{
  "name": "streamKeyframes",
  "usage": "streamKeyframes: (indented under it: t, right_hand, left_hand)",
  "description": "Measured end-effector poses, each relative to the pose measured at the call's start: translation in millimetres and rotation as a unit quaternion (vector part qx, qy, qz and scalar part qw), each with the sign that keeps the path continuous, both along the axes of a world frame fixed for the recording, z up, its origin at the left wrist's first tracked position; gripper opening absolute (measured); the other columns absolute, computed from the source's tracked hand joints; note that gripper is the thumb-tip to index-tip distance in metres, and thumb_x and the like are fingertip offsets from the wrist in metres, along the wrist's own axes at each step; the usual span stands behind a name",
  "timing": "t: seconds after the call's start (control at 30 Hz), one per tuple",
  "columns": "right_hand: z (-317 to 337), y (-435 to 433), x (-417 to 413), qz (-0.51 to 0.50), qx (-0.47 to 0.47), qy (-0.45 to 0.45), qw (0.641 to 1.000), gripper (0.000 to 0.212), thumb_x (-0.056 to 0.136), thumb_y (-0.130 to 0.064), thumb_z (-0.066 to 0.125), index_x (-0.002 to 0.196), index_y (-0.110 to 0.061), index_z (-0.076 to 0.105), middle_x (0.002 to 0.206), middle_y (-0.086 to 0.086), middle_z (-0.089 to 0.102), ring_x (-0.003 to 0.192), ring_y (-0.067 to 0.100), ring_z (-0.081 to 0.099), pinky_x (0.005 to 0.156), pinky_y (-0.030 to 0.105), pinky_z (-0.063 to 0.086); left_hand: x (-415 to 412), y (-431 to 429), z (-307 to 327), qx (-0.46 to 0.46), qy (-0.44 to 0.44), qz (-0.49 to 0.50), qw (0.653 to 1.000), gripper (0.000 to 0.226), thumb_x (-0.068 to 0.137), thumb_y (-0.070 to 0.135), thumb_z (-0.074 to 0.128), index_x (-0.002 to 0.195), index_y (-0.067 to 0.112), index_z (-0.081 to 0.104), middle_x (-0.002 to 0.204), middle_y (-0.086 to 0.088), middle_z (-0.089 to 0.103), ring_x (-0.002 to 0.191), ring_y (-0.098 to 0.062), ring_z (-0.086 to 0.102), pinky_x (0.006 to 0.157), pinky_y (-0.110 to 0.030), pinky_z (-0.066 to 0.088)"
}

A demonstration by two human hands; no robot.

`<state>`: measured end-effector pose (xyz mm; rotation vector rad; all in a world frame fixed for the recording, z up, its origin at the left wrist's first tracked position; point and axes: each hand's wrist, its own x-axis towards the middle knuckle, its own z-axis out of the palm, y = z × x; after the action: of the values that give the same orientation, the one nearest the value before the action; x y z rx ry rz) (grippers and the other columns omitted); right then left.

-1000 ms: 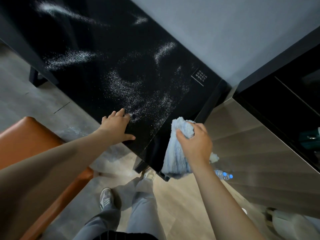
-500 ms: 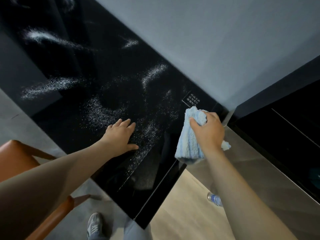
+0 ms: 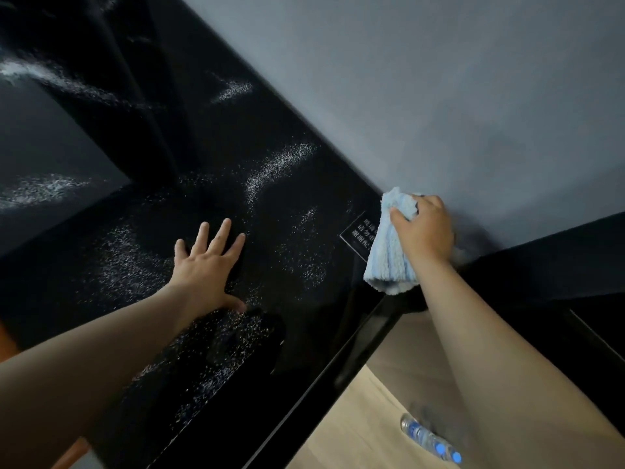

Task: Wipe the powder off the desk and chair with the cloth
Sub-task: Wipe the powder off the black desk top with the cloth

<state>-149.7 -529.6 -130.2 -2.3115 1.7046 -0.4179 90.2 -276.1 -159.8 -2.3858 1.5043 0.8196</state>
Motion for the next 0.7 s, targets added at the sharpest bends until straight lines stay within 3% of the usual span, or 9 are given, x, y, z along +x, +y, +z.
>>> streamKeyframes:
  t: [0.17,0.57,0.7]
  right_hand:
    - [-37,-28,6,0.016,0.013,0.022,1.000,0.037,0.087,-0.035,0.062,0.118,-0.015,0.064,0.118,0.007,0.058,0.105,0.030,0.056,0.089,0.035,0.043]
    - [-57,-28,31,0.011,0.012,0.002,1.000,0.041,0.085,-0.033,0.061,0.121,-0.014,0.064,0.120,0.007,0.060,0.108,0.031,0.054,0.094,0.037,0.040]
    - [-53,-21,38,0.061,0.011,0.007,0.998,0.039,0.085,-0.034,0.061,0.119,-0.016,0.066,0.115,0.005,0.062,0.102,0.027,0.058,0.082,0.033,0.046]
  left_hand:
    - [3,-5,-11,0.017,0.006,0.021,1.000,0.140,0.050,0.075,0.073,0.150,0.033,-0.017,0.154,0.003,-0.032,0.145,-0.032,-0.020,0.115,-0.060,0.007]
    - [3,-11,-10,0.024,0.014,0.038,0.999,0.144,0.045,0.069,0.078,0.150,0.033,-0.014,0.155,0.004,-0.031,0.145,-0.033,-0.020,0.114,-0.063,0.009]
    - [2,-11,-9,0.027,0.009,0.034,0.999,0.145,0.045,0.070,0.078,0.150,0.033,-0.015,0.155,0.004,-0.031,0.145,-0.034,-0.019,0.114,-0.063,0.009]
